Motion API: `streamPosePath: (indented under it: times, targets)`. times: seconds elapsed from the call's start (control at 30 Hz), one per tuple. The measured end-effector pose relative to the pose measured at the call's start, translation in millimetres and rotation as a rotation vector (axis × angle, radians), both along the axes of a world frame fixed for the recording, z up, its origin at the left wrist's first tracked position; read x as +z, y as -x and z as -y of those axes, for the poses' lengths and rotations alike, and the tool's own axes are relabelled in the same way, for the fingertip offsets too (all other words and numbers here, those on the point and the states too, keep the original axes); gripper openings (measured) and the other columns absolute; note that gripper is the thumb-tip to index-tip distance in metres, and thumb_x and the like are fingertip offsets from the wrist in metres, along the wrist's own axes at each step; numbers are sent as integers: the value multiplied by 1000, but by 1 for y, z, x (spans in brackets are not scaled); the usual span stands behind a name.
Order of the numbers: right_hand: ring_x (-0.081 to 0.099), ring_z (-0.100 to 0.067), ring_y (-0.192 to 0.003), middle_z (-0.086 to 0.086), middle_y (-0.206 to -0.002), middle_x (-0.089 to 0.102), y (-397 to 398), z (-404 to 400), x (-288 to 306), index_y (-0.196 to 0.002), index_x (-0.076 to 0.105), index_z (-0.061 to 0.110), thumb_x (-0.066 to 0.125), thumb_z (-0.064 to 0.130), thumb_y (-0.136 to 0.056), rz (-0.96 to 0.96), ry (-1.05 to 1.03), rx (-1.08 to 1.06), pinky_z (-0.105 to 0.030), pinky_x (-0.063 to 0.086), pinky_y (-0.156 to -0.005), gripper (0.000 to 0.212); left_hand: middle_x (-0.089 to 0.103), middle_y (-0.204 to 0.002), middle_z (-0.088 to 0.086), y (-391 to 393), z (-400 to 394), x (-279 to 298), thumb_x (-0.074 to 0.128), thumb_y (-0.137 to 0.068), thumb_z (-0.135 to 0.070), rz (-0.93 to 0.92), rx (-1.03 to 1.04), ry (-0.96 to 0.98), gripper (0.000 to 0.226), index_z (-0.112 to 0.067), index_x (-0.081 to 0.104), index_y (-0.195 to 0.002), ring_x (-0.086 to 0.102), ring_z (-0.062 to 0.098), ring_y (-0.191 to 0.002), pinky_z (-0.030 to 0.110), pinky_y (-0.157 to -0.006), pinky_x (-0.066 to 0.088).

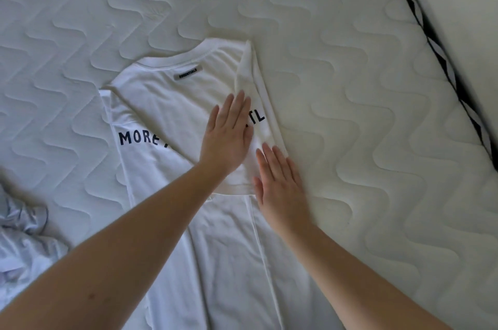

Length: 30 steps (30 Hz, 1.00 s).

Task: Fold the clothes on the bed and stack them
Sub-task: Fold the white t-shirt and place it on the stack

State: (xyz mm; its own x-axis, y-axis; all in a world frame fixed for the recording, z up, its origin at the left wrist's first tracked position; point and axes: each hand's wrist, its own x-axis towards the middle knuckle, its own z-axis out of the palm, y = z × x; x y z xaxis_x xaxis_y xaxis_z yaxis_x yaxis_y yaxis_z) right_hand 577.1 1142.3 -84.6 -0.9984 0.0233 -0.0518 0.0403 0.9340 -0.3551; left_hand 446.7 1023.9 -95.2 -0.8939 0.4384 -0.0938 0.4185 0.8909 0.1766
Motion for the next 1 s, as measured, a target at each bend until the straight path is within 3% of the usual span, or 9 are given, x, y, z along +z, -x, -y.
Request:
streamPosePath:
  times: [0.1, 0.17, 0.37, 0.57, 1.0]
  targets:
    - [13, -18, -149, -2, -161, 16, -17, -12, -18, -153, 25, 14, 37, 37, -103, 80, -96, 79, -43, 23, -118, 57, -8, -164, -3, -22, 3, -20, 11, -103, -41, 22, -8, 94, 59, -20, 0, -157, -9, 15, -150, 38, -122, -3]
    - [10, -16, -149, 0, -162, 13, -30, -21, -25, -154, 21, 15, 36, 42, -103, 76, -145, 98, -42, 22, -118, 59, -11, -164, -2, -24, 0, -26, 7, -103, -43, 5, 23, 117, 59, -21, -5, -156, -13, 16, -150, 39, -122, -5]
    - [16, -18, -149, -2, -161, 18, -71, -26, -25, -153, 24, 12, 37, 40, -102, 24, -201, 132, -43, 25, -117, 60, -8, -164, 2, -47, 2, -22, 6, -103, -41, -28, -27, 126, 58, -20, -3, -157, -13, 18, -150, 42, -121, -6]
    - [21, -18, -147, -4, -160, 23, -144, -11, -21, -152, 28, 12, 37, 34, -102, 44, -166, 215, -44, 31, -114, 55, 14, -163, 5, -138, 22, -23, 23, -105, -34, -35, -102, 16, 55, -12, 18, -156, 10, 22, -151, 46, -121, 16]
    - [35, -21, -142, -6, -154, 35, -259, -16, 18, -145, 43, 8, 42, 33, -97, 244, -196, 385, -42, 35, -112, 54, 9, -164, 2, -364, 68, 10, 29, -103, -31, 293, -14, 7, 56, -14, 18, -156, 9, 20, -151, 45, -120, 18]
